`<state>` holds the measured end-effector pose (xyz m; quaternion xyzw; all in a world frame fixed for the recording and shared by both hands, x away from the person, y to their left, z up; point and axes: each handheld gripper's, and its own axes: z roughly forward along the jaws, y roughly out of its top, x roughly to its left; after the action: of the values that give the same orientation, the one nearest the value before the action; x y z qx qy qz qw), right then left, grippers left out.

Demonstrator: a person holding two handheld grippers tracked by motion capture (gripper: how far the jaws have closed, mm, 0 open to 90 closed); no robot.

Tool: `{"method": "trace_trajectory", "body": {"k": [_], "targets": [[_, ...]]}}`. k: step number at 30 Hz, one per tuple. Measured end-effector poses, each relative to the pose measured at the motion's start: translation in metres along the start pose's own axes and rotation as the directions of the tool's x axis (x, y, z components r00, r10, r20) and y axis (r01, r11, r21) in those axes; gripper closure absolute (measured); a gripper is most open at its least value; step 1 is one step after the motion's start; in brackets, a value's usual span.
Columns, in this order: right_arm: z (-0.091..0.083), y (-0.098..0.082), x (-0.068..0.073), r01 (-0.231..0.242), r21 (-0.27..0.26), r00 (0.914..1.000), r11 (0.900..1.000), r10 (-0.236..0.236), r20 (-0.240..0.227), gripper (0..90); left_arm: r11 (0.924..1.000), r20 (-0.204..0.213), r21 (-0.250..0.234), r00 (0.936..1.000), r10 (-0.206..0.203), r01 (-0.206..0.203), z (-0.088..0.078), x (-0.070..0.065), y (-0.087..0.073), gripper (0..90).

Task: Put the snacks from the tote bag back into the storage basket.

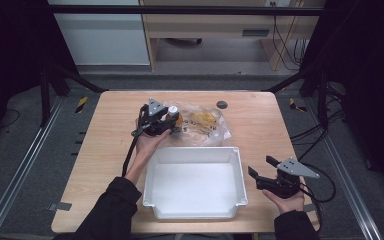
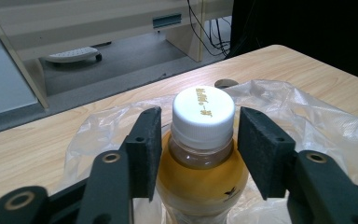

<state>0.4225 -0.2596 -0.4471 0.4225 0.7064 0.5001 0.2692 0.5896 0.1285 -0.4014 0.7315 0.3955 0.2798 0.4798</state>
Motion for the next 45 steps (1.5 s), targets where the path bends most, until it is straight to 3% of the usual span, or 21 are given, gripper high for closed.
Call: {"method": "trace_trajectory", "body": {"k": [16, 23, 37, 45], "targets": [[0.0001, -0.0001, -0.0002, -0.004, 0.002, 1.0000, 1.000, 0.004, 0.002, 20.8, 0.9995, 0.005, -0.032, 1.0000, -0.007, 0.007, 0.0055, -0.0003, -0.0011, 57.5], [0.0001, -0.0001, -0.0002, -0.003, 0.002, 1.0000, 1.000, 0.003, 0.002, 20.8, 0.9995, 0.003, -0.030, 1.0000, -0.004, 0.004, 0.0051, -0.0007, -0.0008, 58.3], [0.0002, -0.0001, -0.0002, -0.003, 0.004, 1.0000, 1.000, 0.003, 0.002, 20.8, 0.9989, -0.001, -0.016, 0.9990, -0.045, 0.045, 0.0023, 0.0008, 0.0018, 58.7], [0.0003, -0.0001, -0.0004, 0.000, 0.004, 1.0000, 1.000, 0.000, 0.004, 20.8, 0.9990, 0.000, -0.028, 0.9994, -0.036, 0.036, -0.0033, -0.0008, 0.0050, 58.8]]}}
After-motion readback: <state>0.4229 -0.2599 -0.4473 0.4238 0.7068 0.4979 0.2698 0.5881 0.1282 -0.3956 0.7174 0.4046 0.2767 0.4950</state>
